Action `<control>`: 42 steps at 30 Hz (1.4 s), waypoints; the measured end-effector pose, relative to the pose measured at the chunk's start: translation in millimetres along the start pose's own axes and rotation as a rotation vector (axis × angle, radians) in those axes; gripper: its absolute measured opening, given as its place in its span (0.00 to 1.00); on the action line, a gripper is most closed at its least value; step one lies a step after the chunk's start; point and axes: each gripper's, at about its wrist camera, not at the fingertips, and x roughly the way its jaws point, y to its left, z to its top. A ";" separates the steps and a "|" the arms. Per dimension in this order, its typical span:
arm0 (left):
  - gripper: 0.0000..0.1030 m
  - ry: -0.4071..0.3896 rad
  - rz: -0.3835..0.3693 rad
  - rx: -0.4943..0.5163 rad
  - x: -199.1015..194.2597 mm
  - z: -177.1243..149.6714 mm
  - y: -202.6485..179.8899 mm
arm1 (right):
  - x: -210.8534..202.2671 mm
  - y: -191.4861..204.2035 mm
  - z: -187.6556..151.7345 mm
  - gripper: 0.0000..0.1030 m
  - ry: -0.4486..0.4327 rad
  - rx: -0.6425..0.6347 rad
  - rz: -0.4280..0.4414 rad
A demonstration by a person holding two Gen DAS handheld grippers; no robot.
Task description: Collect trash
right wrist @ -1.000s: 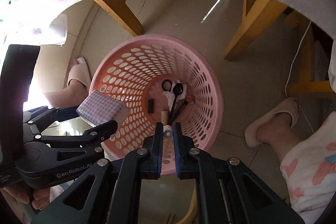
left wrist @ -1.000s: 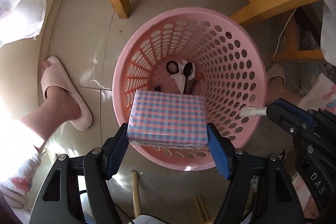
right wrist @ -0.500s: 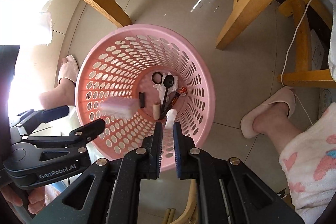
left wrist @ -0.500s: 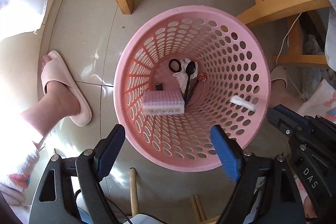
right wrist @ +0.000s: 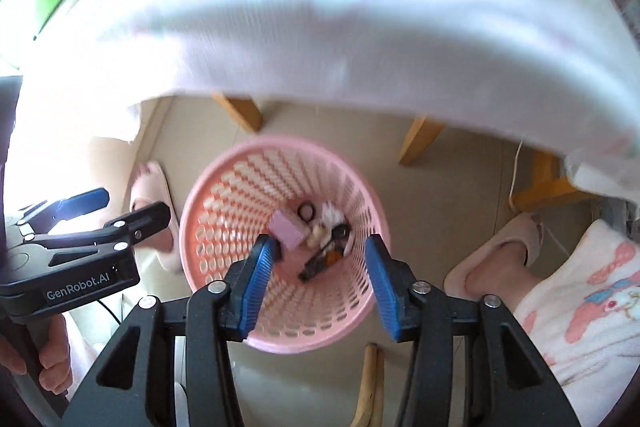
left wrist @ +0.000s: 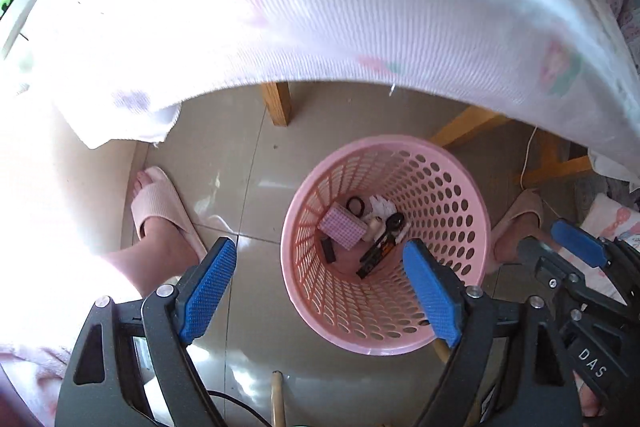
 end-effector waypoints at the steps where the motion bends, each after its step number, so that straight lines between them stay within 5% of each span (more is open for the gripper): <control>1: 0.82 -0.035 0.000 0.004 -9.6 0.6 2.4 | -11.5 0.0 0.1 0.54 -0.053 -0.002 -0.004; 7: 0.96 -0.193 0.034 0.025 -46.9 3.4 9.0 | -64.7 -0.3 0.8 0.68 -0.285 -0.035 -0.027; 18: 0.99 -0.450 -0.008 0.031 -102.3 3.9 9.5 | -103.9 -0.8 -6.4 1.00 -0.452 -0.064 -0.081; 26: 0.99 -0.635 0.028 0.054 -133.4 -8.4 1.3 | -113.3 5.7 -8.4 1.00 -0.517 -0.079 -0.106; 35: 0.99 -0.679 0.024 0.036 -141.7 -14.1 5.1 | -117.5 3.9 -9.6 1.00 -0.539 -0.069 -0.113; 42: 0.99 -0.635 -0.001 0.007 -137.1 -11.7 9.3 | -120.7 3.0 -9.8 1.00 -0.555 -0.070 -0.116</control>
